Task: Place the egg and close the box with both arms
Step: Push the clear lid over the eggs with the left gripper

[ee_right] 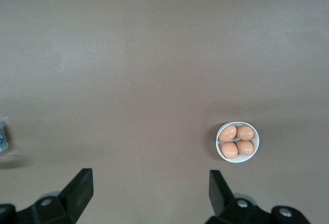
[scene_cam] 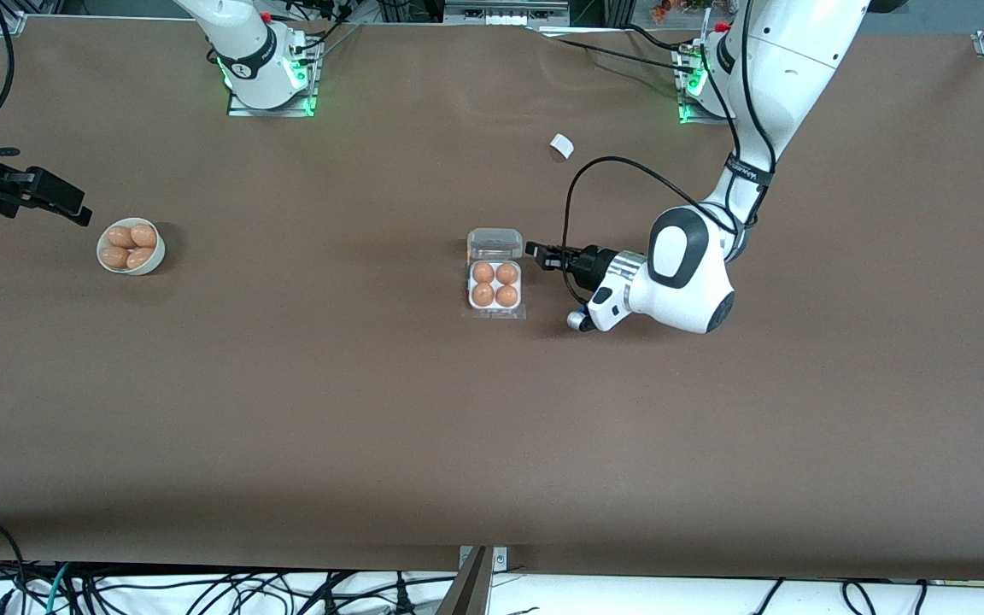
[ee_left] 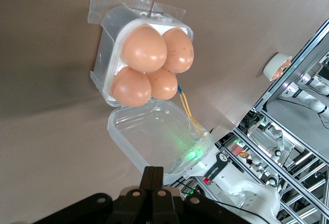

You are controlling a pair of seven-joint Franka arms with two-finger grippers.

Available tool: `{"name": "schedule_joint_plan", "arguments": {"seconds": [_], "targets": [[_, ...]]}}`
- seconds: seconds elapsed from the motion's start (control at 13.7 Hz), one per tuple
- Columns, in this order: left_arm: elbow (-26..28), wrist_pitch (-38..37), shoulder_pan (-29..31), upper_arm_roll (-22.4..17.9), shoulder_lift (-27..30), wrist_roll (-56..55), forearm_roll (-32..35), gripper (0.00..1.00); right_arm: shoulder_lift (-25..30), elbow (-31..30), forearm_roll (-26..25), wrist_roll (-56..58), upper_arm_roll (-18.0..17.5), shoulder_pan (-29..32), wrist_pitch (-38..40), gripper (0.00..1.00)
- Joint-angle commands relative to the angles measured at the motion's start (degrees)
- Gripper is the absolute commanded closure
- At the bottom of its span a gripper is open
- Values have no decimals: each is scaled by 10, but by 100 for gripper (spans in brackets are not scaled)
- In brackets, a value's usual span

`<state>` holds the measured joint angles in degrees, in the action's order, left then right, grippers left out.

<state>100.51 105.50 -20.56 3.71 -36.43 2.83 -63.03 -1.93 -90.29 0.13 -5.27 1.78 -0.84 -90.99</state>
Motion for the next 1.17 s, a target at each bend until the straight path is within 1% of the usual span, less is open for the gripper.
{"name": "schedule_joint_plan", "arguments": {"seconds": [0.0,0.15,0.37,0.51,0.58,0.88,0.95,1.1], "targets": [[6,-3,-5,0,10,4,-3,100,2,2,0,4,0,0,6,0],[6,-9,-16,3,9,-18,32,100,1,2,0,4,0,0,6,0],[11,-10,-35,3,7,-39,34,100,1,2,0,4,0,0,6,0],[10,-34,-36,3,7,-46,45,100,1,2,0,5,0,0,6,0],[7,-43,-32,3,7,-46,60,100,1,2,0,4,0,0,6,0],[-1,-49,-3,1,8,-44,64,100,1,2,1,4,0,0,6,0],[-13,-58,11,0,8,-44,65,100,2,2,1,4,0,0,6,0],[-19,-97,25,-1,8,-45,78,100,1,2,1,5,0,0,6,0]]}}
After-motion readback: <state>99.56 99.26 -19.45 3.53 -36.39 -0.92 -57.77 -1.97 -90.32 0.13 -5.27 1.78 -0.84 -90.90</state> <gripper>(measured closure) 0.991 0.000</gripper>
